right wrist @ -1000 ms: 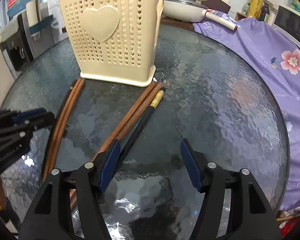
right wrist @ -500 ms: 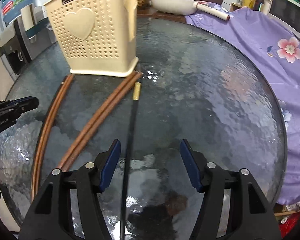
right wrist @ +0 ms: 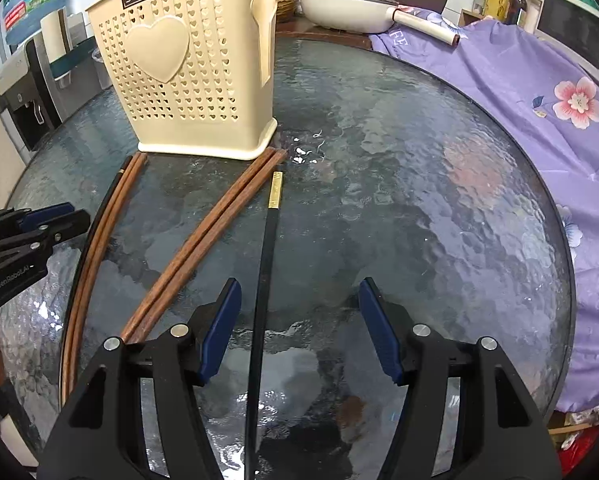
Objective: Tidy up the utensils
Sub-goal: 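Grasp a gold-tipped black chopstick with the right tool while the left tool grasps the other black chopstick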
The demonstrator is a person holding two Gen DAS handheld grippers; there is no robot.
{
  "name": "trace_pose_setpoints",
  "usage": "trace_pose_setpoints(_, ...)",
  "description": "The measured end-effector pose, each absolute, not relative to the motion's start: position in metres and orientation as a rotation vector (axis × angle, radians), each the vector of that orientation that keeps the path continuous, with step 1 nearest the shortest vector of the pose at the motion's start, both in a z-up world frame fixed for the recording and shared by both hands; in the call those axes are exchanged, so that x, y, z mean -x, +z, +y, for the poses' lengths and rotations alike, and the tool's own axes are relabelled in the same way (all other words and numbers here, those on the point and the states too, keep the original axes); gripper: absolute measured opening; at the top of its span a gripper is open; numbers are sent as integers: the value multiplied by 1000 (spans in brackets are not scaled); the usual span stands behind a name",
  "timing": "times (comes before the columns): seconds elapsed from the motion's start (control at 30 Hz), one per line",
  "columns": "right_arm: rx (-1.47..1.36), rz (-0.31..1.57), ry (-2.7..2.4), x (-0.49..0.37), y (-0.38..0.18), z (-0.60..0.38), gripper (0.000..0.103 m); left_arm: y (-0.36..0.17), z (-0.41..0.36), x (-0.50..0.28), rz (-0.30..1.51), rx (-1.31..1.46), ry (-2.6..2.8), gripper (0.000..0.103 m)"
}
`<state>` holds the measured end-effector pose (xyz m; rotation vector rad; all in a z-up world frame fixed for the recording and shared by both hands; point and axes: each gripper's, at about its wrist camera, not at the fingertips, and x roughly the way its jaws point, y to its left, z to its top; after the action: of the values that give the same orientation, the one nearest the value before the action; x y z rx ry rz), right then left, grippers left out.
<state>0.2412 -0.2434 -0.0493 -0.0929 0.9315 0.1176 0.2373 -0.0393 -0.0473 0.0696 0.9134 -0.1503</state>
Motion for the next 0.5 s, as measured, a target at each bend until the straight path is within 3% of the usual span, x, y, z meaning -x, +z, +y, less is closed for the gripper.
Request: trace_pose_setpoints(0.5, 59, 981, 112, -275, -47, -234, 53, -40, -40, -250, 931, 60, -224, 26)
